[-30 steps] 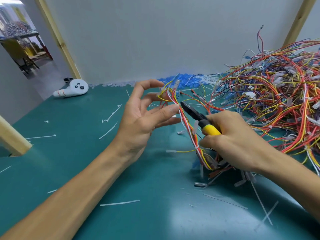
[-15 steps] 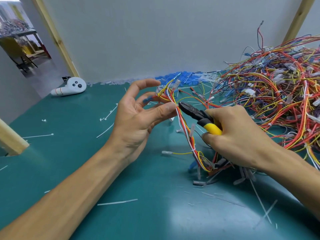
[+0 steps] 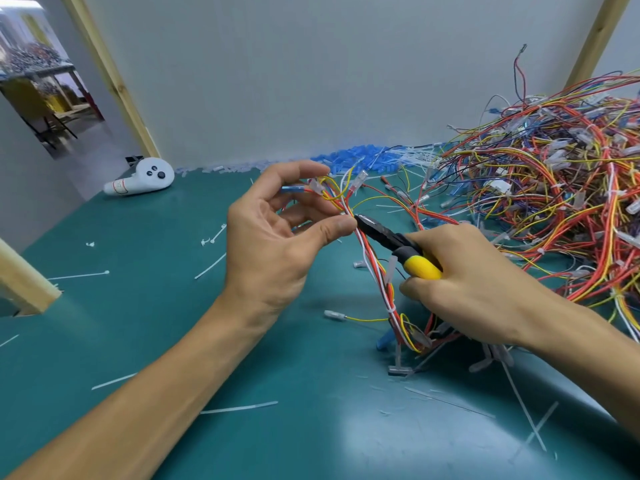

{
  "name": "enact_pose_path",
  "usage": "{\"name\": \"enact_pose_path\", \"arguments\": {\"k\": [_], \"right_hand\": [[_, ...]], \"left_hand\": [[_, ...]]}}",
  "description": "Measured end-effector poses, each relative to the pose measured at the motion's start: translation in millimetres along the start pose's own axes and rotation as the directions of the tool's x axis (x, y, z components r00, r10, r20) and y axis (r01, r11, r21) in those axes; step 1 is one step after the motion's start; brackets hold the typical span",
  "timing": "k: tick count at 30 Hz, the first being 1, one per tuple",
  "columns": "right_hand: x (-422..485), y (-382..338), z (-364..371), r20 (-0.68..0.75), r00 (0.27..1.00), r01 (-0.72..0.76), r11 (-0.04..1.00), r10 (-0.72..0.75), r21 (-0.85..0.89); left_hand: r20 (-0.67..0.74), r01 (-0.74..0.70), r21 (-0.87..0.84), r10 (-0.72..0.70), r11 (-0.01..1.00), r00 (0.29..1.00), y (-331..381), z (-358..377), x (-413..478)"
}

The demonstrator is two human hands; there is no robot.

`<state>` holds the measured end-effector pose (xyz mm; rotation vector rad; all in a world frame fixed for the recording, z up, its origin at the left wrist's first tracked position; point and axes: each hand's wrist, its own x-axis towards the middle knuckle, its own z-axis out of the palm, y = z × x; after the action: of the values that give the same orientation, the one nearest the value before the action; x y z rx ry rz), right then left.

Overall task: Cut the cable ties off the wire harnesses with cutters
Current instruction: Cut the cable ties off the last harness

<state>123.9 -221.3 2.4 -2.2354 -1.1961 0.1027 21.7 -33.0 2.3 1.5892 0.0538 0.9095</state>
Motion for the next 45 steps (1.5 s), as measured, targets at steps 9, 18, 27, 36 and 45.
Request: {"name": "enact_pose_path", "arguments": {"k": [9,18,27,36,45], "right_hand": [[-3,-6,-6,0.122,0.990,-0.083,0.992,0.071,0.094],[3,-2,-5,-0.199,0.975,-0.066,0.983,0.101,0.173],[5,4,-14,-0.094,0.991,-0.043,0.875,0.100,0.482],[4,4,-2,0.166,0.986,-0.012,0.973,-0.027,0.232],[5,7,0,-0.268,0.963,-0.009,0.999,0.023,0.054]], "left_hand": [[0.006,-0.024,-0.004,0.024,1.000,1.000,-2,0,-1],[0.007,0.085,-0.213,-0.085,0.973,0.996,-2,-4,3],[-0.056,0.231,-0.455,-0.286,0.860,0.957,-1,-16,13],[-0.125,0.240,-0.594,-0.383,0.768,0.915,-1,-24,22],[0.092,0.407,0.127,-0.419,0.905,0.903,-4,-12,6]]}}
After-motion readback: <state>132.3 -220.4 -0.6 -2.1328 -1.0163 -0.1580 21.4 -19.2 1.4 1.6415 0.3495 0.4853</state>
